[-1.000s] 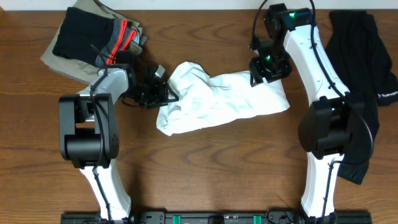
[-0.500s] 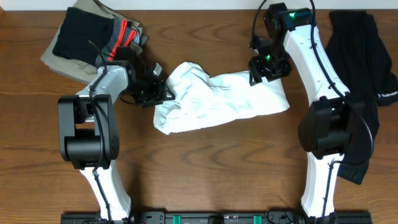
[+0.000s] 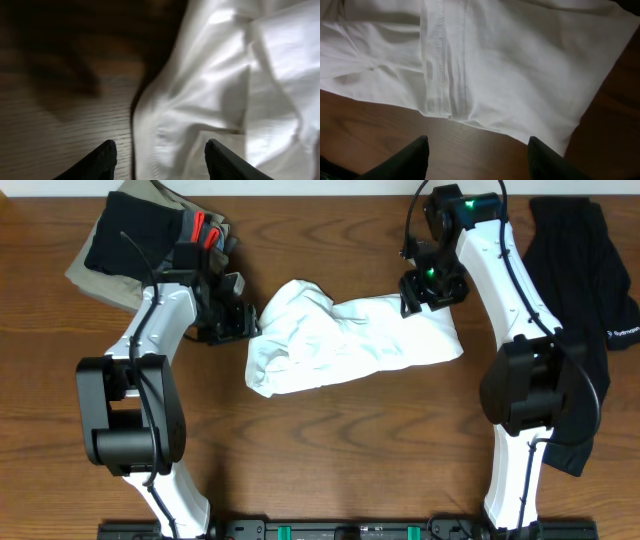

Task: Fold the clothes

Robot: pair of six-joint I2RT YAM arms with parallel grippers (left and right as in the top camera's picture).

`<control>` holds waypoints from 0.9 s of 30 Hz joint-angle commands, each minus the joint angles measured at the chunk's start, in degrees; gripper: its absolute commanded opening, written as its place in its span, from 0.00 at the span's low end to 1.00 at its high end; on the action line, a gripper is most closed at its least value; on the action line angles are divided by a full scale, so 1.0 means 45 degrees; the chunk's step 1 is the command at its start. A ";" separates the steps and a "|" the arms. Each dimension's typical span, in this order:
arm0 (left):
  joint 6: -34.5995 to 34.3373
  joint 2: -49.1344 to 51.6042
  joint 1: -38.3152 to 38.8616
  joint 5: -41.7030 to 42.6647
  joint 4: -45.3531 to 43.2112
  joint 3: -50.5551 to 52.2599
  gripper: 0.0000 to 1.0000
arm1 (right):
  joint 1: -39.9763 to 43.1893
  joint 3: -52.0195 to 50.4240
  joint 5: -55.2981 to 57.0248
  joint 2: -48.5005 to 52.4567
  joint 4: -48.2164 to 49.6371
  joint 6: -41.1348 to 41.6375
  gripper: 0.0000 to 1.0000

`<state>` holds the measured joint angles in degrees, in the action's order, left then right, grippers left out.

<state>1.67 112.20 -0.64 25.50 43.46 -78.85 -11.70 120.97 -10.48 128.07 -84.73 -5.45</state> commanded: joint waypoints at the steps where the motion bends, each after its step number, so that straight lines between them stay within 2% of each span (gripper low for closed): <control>1: 0.0034 0.0078 -0.0044 -0.0947 0.0029 0.0364 0.59 | 0.0097 0.0189 0.0029 -0.0340 0.0015 -0.0136 0.61; 20: 0.0034 0.1088 0.0311 -0.1005 0.0039 0.0525 0.59 | 0.0097 0.0189 0.0029 -0.0340 -0.0029 -0.0136 0.61; 27: 0.0039 0.1132 0.0583 0.0559 0.0194 0.0539 0.59 | 0.0097 0.0189 0.0034 -0.0340 -0.0029 -0.0136 0.61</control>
<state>1.67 116.20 1.37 23.83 43.72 -77.17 -11.70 120.97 -10.48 128.07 -84.79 -5.45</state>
